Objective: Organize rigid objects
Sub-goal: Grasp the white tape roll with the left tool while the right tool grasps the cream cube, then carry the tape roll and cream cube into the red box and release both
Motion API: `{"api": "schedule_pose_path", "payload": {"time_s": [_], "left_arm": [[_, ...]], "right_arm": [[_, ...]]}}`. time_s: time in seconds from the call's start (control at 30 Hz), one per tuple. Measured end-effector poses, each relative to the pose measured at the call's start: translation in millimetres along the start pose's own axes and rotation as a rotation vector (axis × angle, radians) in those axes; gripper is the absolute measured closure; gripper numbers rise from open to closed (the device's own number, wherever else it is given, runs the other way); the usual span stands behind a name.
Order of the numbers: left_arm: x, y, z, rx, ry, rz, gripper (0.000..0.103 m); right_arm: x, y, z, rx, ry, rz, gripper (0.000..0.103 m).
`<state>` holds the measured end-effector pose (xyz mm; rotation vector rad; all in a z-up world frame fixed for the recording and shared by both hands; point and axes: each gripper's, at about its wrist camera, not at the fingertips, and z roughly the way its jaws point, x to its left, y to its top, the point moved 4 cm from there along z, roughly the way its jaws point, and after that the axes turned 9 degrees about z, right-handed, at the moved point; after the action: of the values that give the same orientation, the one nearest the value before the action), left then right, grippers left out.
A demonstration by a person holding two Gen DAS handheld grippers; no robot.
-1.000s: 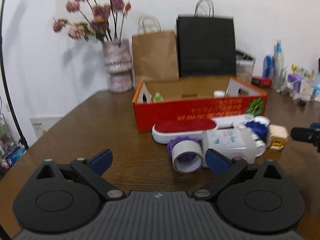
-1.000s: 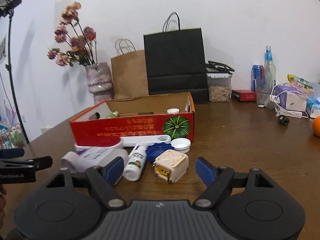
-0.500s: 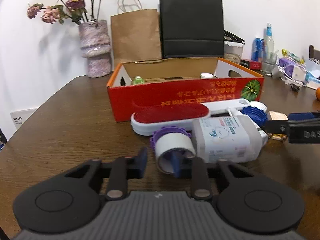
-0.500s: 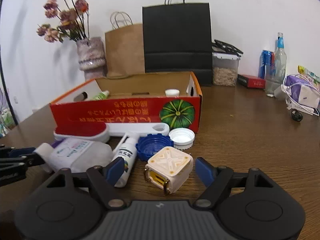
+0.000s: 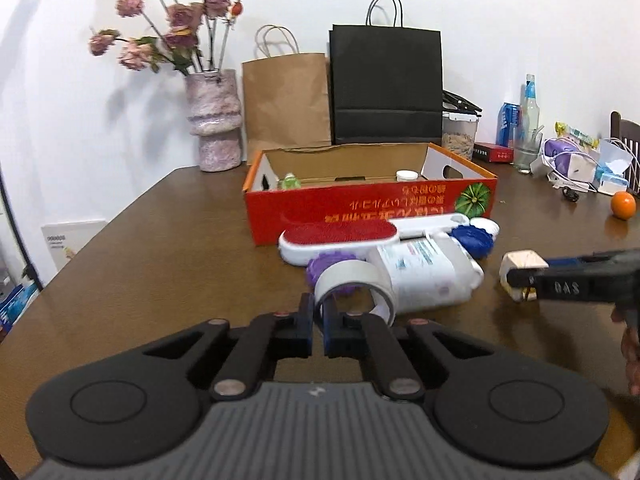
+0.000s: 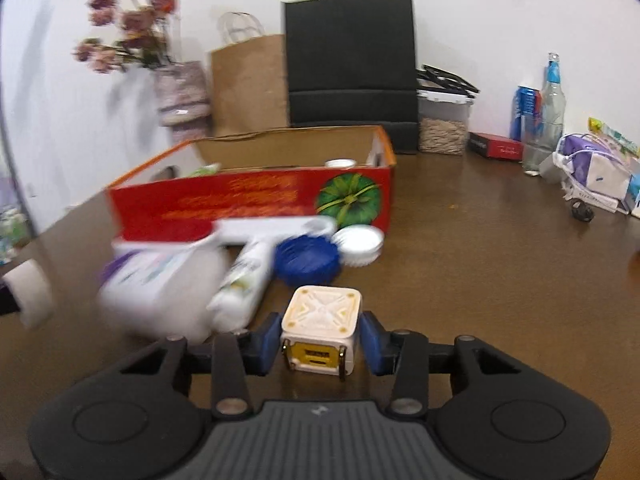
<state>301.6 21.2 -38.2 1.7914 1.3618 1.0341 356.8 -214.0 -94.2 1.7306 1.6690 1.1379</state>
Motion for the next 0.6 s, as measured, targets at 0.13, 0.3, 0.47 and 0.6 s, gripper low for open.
{"api": "schedule_pose_path", "payload": {"time_s": [0.13,0.3,0.47,0.6], "left_arm": [[-3.5,-22.6,-27.3,0.035,0.011,-0.009,0.098],[-10.6,-44.7,-52.7,0.053,0.006,-0.015,0.098],[-17.2,-59.3,-44.1,0.086,0.014,0.003,0.098],[-18.0,-62.3,-40.0,0.071,0.025,-0.010,0.097]], "right_arm": [[21.8,-39.1,-44.4,-0.004,0.044,-0.053,0.061],[35.4,-68.6,-83.4,-0.011,0.061,-0.087,0.061],[35.1,-70.9,-86.2,-0.024,0.036,-0.064,0.060],[41.2,-68.4,-79.1,-0.041,0.010,-0.071,0.058]]}}
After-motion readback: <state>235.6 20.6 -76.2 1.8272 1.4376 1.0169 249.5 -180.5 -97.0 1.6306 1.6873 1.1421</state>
